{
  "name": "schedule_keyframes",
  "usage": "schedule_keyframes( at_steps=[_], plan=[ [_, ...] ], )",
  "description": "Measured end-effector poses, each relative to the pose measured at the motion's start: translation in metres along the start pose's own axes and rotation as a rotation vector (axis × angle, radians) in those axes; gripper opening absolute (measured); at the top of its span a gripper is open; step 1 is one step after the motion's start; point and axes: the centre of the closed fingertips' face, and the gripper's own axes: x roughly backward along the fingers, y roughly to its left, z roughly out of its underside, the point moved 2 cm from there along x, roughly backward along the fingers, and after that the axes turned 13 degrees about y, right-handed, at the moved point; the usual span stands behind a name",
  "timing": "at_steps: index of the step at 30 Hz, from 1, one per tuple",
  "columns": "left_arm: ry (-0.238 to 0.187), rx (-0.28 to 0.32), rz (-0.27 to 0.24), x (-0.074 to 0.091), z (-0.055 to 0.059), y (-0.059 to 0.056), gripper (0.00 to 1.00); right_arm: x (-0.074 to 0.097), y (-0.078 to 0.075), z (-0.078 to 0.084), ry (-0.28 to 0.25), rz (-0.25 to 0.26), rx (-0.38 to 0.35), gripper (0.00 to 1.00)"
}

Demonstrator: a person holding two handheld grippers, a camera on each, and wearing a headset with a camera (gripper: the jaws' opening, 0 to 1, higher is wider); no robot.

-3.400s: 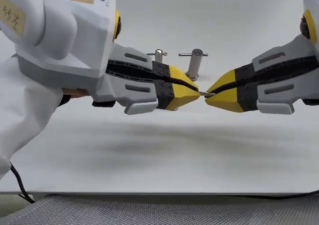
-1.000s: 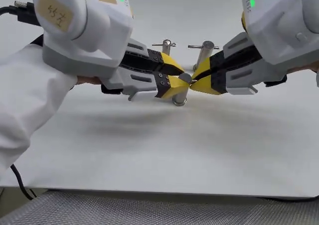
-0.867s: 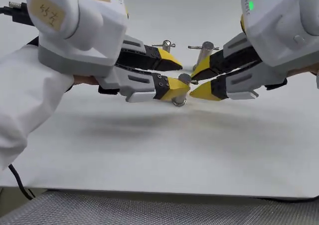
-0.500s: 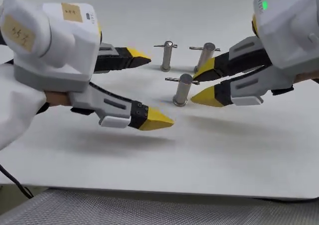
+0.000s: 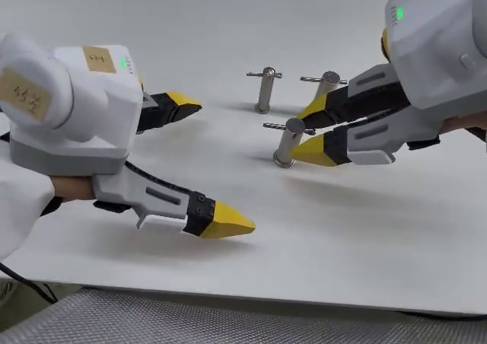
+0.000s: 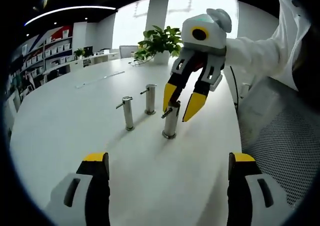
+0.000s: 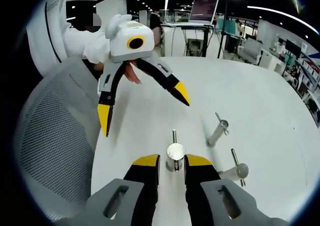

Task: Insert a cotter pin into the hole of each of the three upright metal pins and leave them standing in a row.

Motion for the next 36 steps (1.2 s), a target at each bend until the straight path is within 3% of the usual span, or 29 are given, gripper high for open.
schedule_keyframes(
  at_steps=[10,15,23,31,36],
  plan=[
    [0.001,0.02,-0.016,0.008,0.005,0.0,0.99,-0.003,-0.005,-0.001,-0.001,-0.002,0.009,0.1],
    [-0.002,0.022,-0.026,0.01,0.005,0.0,0.94,-0.001,-0.003,-0.001,-0.003,-0.015,0.012,0.08],
    [-0.016,0.04,-0.021,0.01,0.003,-0.001,0.94,0.003,-0.007,0.007,0.013,0.004,0.032,0.07],
    [0.0,0.028,-0.054,0.008,0.005,0.004,0.93,0.031,-0.024,0.033,0.017,0.034,-0.029,0.07],
    [-0.017,0.069,-0.054,0.009,0.004,0.006,0.94,0.047,-0.036,0.058,0.041,0.068,-0.058,0.07]
  ],
)
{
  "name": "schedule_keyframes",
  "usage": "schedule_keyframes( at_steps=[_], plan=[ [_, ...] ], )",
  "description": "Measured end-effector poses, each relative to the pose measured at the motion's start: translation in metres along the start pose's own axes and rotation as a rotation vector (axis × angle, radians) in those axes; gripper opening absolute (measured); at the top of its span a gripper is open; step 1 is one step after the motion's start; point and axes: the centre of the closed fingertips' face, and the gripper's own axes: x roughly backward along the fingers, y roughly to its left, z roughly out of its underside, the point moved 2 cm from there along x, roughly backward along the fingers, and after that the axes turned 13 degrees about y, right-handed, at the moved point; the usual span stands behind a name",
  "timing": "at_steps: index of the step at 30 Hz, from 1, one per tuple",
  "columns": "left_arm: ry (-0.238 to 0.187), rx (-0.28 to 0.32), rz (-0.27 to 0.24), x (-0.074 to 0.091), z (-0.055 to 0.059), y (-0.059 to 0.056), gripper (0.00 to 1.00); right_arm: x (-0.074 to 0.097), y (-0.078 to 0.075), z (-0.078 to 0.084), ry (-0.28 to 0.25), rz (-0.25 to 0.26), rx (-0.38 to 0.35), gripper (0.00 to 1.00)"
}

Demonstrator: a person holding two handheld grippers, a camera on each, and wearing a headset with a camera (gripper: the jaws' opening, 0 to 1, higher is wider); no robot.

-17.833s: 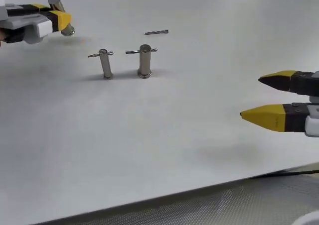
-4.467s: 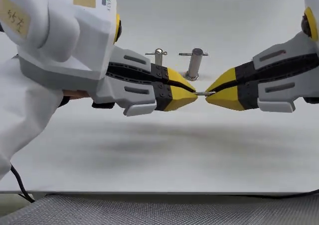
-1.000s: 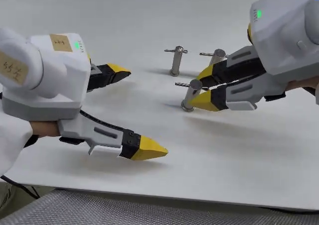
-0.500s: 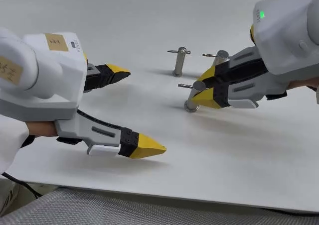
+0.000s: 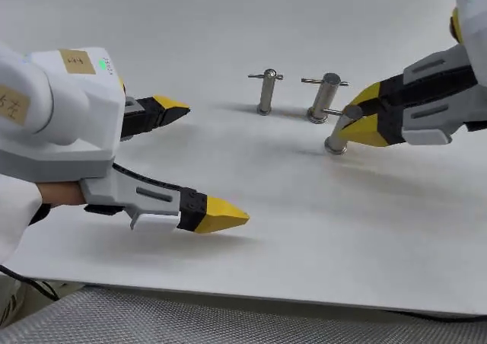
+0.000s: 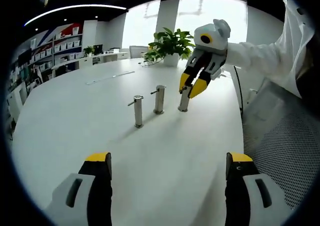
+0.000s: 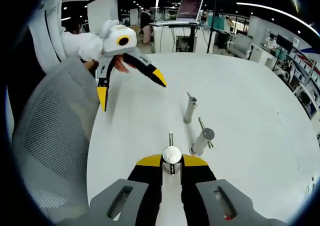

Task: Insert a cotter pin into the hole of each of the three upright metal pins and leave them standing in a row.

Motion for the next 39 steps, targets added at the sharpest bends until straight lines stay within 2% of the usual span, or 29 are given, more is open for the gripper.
schedule_keyframes(
  at_steps=[4,8,12,23,28,34,39],
  plan=[
    [0.006,0.009,-0.023,0.002,0.001,0.006,0.96,0.008,-0.011,0.015,0.036,0.019,-0.002,0.07],
    [0.008,0.013,-0.026,0.004,0.001,0.007,0.95,0.013,-0.021,0.024,0.038,0.029,-0.026,0.07],
    [0.01,0.011,-0.026,0.005,0.0,0.005,0.95,0.012,-0.029,0.029,0.047,0.043,-0.018,0.07],
    [0.033,0.025,-0.033,0.006,0.005,0.005,0.96,0.005,-0.034,0.03,0.03,0.033,-0.047,0.07],
    [0.032,0.028,-0.03,0.007,0.004,0.005,0.96,0.003,-0.03,0.028,0.027,0.027,-0.023,0.07],
    [0.032,0.02,-0.029,0.007,0.002,0.005,0.94,0.002,-0.035,0.028,0.008,0.013,-0.013,0.08],
    [0.04,0.023,-0.022,0.006,0.002,0.003,0.94,0.002,-0.033,0.027,-0.007,0.007,-0.005,0.08]
  ],
)
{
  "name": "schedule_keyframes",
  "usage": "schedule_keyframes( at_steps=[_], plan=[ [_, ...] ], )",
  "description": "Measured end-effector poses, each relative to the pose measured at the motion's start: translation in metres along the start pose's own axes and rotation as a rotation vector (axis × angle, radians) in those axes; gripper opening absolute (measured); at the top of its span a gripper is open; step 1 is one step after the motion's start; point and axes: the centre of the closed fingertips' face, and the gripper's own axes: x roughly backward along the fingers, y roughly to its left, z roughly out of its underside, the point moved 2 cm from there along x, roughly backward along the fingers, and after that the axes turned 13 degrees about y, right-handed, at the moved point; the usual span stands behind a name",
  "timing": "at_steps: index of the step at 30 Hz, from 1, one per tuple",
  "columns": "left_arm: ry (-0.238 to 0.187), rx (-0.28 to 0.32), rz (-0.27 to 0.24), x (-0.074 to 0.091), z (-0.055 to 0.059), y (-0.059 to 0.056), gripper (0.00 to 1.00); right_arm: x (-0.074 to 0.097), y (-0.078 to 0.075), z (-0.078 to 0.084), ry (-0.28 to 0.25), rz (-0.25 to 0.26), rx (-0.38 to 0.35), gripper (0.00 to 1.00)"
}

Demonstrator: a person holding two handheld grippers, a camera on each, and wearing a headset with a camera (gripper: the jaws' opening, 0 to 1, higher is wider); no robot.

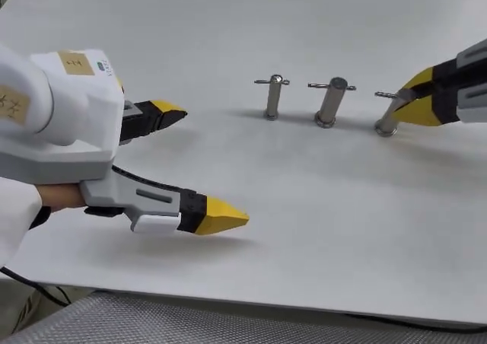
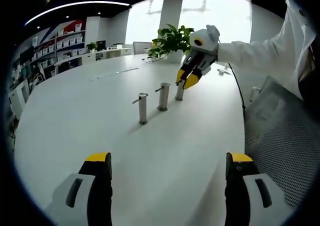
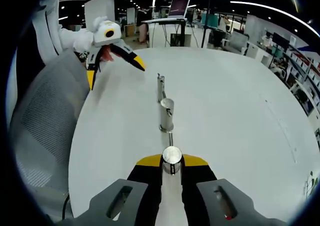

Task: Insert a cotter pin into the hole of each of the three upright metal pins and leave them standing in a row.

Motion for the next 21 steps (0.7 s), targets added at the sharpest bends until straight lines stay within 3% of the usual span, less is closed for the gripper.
schedule_keyframes(
  at_steps=[3,7,10,14,19,21],
  plan=[
    [-0.005,0.003,0.003,0.001,-0.002,-0.001,0.94,0.0,0.001,-0.001,0.002,0.007,0.012,0.09],
    [-0.006,-0.003,0.003,0.002,-0.004,-0.002,0.94,-0.003,-0.011,0.004,-0.009,0.016,-0.015,0.11],
    [-0.007,-0.004,0.001,0.002,-0.006,-0.002,0.94,-0.002,-0.011,0.001,-0.026,0.023,-0.045,0.21],
    [-0.012,-0.003,-0.003,0.004,-0.008,-0.004,0.94,0.004,-0.008,0.0,-0.04,0.039,-0.076,0.27],
    [-0.03,0.002,-0.007,0.006,-0.013,-0.006,0.95,0.018,-0.007,-0.004,-0.109,0.11,-0.175,0.39],
    [-0.033,0.002,-0.015,0.007,-0.014,-0.006,0.95,0.024,-0.005,-0.005,-0.13,0.137,-0.201,0.52]
  ],
)
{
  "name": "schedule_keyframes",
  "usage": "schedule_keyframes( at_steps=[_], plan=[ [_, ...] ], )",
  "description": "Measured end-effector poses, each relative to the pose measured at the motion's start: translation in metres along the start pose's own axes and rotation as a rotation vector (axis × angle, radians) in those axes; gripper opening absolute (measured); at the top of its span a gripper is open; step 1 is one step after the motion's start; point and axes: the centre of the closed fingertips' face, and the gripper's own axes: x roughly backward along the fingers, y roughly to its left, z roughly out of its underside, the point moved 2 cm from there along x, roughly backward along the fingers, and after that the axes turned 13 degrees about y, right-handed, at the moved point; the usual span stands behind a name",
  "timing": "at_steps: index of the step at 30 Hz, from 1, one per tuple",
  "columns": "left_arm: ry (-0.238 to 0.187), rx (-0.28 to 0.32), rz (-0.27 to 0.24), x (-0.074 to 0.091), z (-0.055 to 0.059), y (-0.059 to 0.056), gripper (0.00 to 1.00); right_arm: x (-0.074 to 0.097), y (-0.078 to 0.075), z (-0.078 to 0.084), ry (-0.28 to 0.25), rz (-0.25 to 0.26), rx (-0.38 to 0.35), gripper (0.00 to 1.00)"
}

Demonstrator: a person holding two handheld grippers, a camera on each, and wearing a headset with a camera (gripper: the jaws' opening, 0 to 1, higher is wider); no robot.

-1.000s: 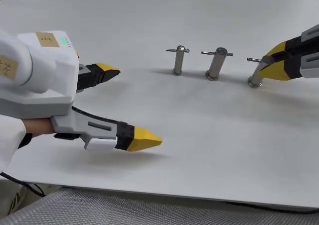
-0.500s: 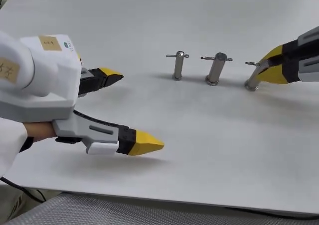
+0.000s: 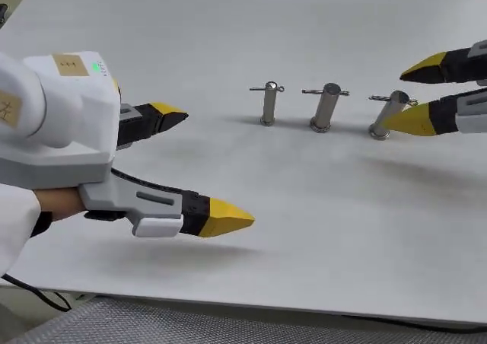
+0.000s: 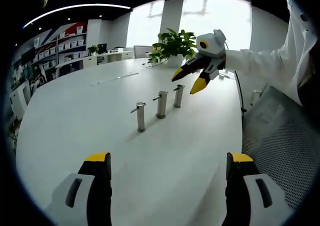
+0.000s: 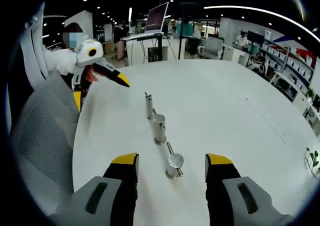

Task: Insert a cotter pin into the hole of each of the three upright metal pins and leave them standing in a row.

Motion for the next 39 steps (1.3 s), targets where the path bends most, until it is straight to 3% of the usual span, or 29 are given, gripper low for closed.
schedule_keyframes(
  at_steps=[4,12,18,20,23,33,36,39],
  plan=[
    [-0.02,0.017,-0.007,0.002,-0.003,-0.002,0.95,0.009,0.0,0.003,-0.014,0.062,-0.043,0.68],
    [-0.044,0.046,-0.022,0.004,-0.006,-0.004,0.94,0.027,0.015,0.012,-0.056,0.08,-0.138,0.84],
    [-0.083,0.101,-0.03,0.012,-0.009,-0.003,0.95,0.033,0.028,0.022,-0.098,0.046,-0.279,0.93],
    [-0.099,0.123,-0.034,0.015,-0.01,-0.002,0.94,0.034,0.03,0.026,-0.101,0.04,-0.294,0.96],
    [-0.13,0.16,-0.056,0.021,-0.012,0.003,0.94,0.036,0.036,0.029,-0.106,0.048,-0.313,0.97],
    [-0.142,0.217,-0.093,0.03,-0.009,0.004,0.95,0.039,0.044,0.04,-0.153,0.044,-0.39,0.98],
    [-0.134,0.233,-0.098,0.029,-0.005,0.003,0.95,0.035,0.049,0.046,-0.149,0.038,-0.399,0.98],
    [-0.098,0.245,-0.104,0.027,0.002,0.003,0.95,0.031,0.058,0.048,-0.121,0.015,-0.399,0.98]
  ],
)
